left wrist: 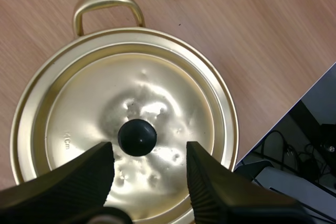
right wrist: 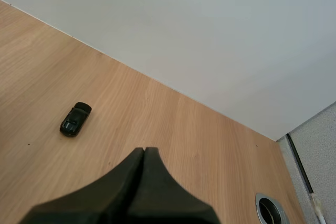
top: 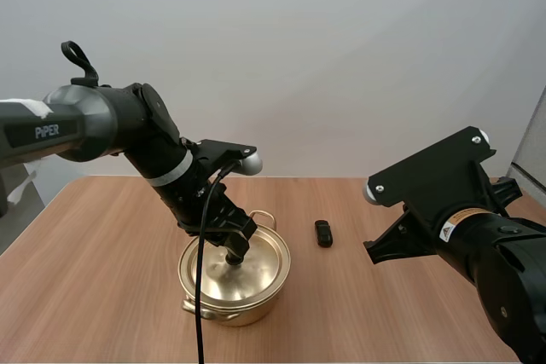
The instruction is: Open the pot, put the car inside, and close it
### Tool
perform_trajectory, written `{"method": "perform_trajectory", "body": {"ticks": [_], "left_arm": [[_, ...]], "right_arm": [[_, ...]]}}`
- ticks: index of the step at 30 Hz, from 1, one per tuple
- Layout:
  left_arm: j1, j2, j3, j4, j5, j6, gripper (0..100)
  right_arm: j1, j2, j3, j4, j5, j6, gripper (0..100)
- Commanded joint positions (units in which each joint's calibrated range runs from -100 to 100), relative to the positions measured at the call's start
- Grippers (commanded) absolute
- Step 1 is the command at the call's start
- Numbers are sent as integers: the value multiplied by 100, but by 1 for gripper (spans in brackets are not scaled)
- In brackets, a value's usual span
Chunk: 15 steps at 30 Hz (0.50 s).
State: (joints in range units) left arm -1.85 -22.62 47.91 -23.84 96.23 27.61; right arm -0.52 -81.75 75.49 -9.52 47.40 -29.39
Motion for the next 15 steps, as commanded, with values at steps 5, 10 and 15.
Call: {"method": "perform_trajectory", "body": {"ticks": [5,10,15], "left_arm": [[-1,231,97,51,-141,18,70],[-1,314,375,51,-757,149,63],[-1,314,389,51,-776,327,19]], "right_arm": [[1,6,-2,-2,4,-2,0],[1,6,-2,-2,4,-2,0],[1,6,-2,-2,4,-2,0]]}}
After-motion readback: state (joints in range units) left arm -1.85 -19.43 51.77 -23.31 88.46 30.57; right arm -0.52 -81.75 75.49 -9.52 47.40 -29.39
